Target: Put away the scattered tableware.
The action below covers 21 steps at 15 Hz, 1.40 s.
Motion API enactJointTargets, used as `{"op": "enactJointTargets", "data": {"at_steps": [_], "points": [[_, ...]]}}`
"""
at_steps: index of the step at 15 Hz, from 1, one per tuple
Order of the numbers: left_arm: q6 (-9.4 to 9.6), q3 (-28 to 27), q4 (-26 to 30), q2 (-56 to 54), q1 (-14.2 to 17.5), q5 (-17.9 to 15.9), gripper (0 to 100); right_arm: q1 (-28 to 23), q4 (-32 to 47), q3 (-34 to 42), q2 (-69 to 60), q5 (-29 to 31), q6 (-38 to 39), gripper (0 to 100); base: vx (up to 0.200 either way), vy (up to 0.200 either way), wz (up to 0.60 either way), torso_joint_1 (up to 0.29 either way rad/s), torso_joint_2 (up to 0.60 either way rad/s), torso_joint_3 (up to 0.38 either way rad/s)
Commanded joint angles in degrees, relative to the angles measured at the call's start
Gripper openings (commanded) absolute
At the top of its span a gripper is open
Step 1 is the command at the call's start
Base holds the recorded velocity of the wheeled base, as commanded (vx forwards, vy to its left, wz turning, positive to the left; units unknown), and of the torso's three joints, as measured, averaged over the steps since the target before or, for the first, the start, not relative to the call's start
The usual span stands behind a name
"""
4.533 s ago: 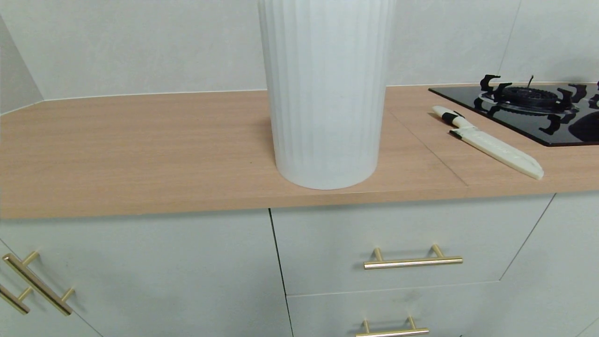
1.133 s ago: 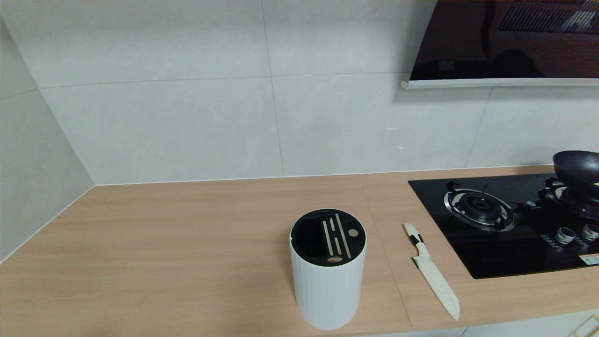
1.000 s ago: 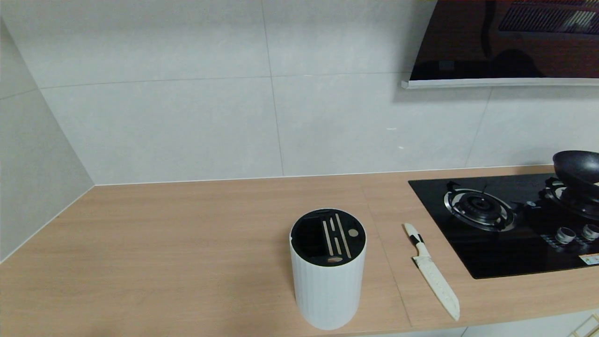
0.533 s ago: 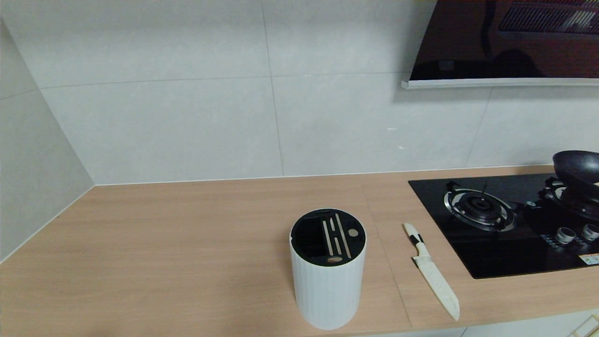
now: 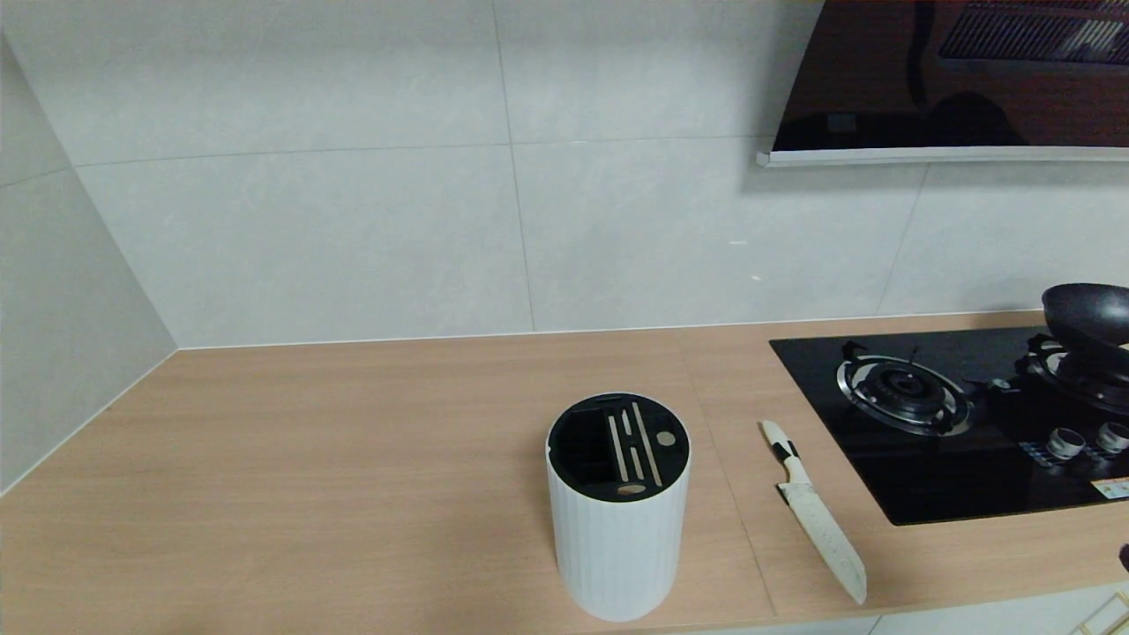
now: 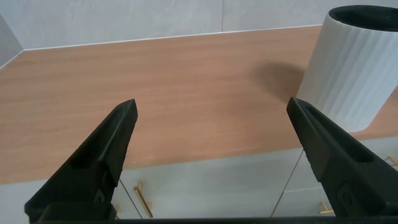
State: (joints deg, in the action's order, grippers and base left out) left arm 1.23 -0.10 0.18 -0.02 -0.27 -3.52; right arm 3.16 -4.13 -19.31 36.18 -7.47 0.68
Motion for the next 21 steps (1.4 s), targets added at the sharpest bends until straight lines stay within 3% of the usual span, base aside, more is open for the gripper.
{"op": "enactJointTargets", "data": {"at_steps": [1, 8, 16, 21], "points": [[0.00, 0.01, -0.01, 0.02, 0.00, 0.01, 100, 2.56, -5.10, -6.00, 19.80, -0.17, 0.02, 100, 0.000, 0.000, 0.00, 0.000, 0.00, 0.000], [0.00, 0.01, -0.01, 0.02, 0.00, 0.01, 100, 6.95, -31.29, -7.41, 51.45, 2.73, -0.07, 100, 0.000, 0.000, 0.00, 0.000, 0.00, 0.000], [0.00, 0.01, -0.01, 0.02, 0.00, 0.01, 100, 11.87, -33.92, -10.13, 65.68, 5.45, -0.33, 100, 0.000, 0.000, 0.00, 0.000, 0.00, 0.000], [-0.09, 0.01, -0.01, 0.02, 0.00, 0.01, 100, 12.40, -42.10, -9.25, 76.67, 9.58, -0.33, 100, 0.000, 0.000, 0.00, 0.000, 0.00, 0.000]]}}
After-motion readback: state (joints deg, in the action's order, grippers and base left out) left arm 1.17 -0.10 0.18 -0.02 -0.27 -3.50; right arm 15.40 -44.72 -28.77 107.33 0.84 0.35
